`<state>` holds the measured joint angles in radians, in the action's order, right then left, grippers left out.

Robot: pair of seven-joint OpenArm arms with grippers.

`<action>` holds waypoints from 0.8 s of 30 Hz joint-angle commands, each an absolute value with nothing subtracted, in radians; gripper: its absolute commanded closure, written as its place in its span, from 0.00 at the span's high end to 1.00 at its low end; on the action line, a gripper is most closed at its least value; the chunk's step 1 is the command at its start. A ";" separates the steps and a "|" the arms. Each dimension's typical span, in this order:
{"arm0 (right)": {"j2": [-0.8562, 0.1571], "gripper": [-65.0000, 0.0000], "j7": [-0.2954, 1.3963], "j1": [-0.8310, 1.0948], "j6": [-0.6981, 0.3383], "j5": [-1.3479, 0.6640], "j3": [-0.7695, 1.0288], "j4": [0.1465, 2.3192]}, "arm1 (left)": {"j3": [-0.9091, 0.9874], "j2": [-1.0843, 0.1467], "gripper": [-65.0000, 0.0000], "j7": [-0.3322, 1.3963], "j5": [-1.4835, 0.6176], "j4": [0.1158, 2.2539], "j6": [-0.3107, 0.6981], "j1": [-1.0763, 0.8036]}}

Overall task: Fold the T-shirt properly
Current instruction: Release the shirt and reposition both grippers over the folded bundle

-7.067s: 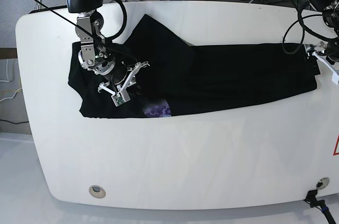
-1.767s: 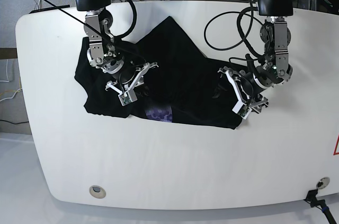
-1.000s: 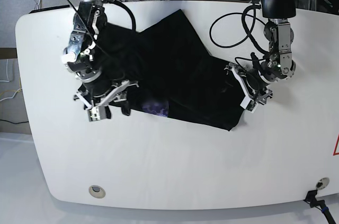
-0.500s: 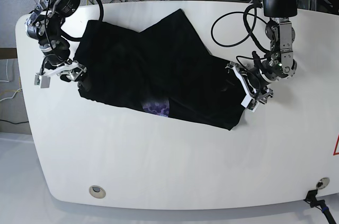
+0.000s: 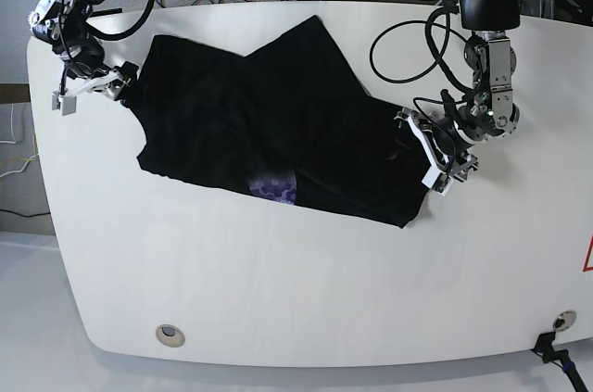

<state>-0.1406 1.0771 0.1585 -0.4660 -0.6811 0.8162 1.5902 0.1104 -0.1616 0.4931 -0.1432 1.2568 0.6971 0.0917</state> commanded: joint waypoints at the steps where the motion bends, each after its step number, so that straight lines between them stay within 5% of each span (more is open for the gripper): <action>1: -0.142 0.77 1.058 0.157 -0.476 -0.702 0.817 1.607 | 0.111 -0.170 0.72 0.533 -0.127 1.262 0.698 0.094; 24: 0.001 0.76 1.061 0.107 -0.476 -0.702 0.674 1.610 | 0.108 -0.166 0.72 0.533 -0.127 1.273 0.698 0.056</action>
